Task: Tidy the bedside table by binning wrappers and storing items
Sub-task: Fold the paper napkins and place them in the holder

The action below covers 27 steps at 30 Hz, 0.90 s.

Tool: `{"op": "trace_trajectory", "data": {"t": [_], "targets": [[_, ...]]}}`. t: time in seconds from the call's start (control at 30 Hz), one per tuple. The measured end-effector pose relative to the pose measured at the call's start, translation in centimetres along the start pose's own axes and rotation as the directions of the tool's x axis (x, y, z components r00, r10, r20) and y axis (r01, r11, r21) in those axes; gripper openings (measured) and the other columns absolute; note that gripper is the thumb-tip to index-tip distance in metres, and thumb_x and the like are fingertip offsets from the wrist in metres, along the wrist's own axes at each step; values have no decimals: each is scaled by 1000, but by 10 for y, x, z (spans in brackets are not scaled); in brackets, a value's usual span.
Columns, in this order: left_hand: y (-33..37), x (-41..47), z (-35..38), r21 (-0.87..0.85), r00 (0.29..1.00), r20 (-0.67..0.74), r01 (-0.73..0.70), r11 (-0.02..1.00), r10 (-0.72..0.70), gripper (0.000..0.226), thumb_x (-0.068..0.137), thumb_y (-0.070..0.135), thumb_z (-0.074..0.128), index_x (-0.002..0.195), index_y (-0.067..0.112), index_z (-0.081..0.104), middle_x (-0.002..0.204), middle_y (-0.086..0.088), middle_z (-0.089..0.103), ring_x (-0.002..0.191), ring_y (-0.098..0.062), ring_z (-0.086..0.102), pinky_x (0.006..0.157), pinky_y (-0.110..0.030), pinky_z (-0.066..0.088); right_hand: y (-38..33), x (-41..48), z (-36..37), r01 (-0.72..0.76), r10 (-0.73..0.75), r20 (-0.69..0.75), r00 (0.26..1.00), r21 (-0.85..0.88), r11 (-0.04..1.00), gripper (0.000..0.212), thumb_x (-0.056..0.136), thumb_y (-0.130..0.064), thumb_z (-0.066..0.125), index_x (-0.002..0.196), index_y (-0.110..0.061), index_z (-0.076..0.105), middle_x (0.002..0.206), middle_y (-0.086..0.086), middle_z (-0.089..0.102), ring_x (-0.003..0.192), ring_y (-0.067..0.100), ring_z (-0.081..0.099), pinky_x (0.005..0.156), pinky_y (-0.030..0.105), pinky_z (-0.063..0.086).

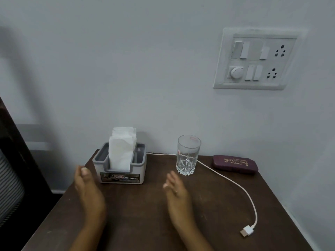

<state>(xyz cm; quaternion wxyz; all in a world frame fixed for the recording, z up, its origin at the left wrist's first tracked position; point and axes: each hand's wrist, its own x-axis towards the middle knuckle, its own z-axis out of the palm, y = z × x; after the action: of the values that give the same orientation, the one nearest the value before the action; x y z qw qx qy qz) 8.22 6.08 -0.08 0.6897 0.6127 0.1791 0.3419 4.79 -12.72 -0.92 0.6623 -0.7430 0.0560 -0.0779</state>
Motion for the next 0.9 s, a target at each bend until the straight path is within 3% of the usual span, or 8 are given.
{"op": "trace_trajectory", "data": {"t": [0.1,0.2,0.43,0.57,0.67,0.8,0.9], "targets": [[-17,23,4,-24,983,135,125,992,-120,77,80,80,25,125,27,57,133,1,56,124,-17,51,111,-42,32,-3,8,38,60,-35,179,983,-139,989,61,90,1,42,147,-14,27,150,2,37,134,8,37,107,12,28],[-25,26,8,66,977,135,158,985,-165,92,69,90,26,128,26,56,132,0,58,123,-18,51,110,-45,34,-14,12,57,86,-47,183,982,-211,974,66,85,1,42,147,-12,27,150,3,38,136,11,36,108,10,24],[-14,8,7,166,974,210,53,985,-88,89,76,84,23,132,22,52,134,-1,56,127,-17,48,111,-45,32,-10,1,51,136,-105,124,987,-271,953,65,86,0,42,148,-8,23,154,3,29,139,12,30,107,7,18],[-6,1,7,176,975,219,6,984,-45,71,90,67,24,132,17,53,134,-5,55,125,-19,48,110,-41,33,-15,2,49,101,-72,121,990,-257,961,65,84,0,43,147,-10,27,151,2,34,138,12,34,106,9,22],[-1,-2,8,179,976,218,-12,984,-28,61,96,54,25,132,13,52,135,-8,54,126,-22,47,108,-37,32,-14,3,50,89,-53,140,989,-264,961,67,82,-3,44,146,-11,29,149,3,39,136,15,38,111,17,28],[-2,-2,8,204,978,207,-26,979,-17,60,96,54,26,135,16,50,138,-7,50,129,-22,43,110,-38,30,-7,11,53,40,-3,149,989,-250,967,75,70,-19,38,145,-19,32,137,11,52,123,29,51,105,35,42],[-3,-4,5,203,983,160,-116,972,84,59,94,56,27,138,20,44,143,-7,44,134,-21,38,112,-38,26,-2,7,51,46,-22,135,991,-176,983,72,79,-10,45,148,-14,25,146,1,38,133,18,42,112,33,34]]}}
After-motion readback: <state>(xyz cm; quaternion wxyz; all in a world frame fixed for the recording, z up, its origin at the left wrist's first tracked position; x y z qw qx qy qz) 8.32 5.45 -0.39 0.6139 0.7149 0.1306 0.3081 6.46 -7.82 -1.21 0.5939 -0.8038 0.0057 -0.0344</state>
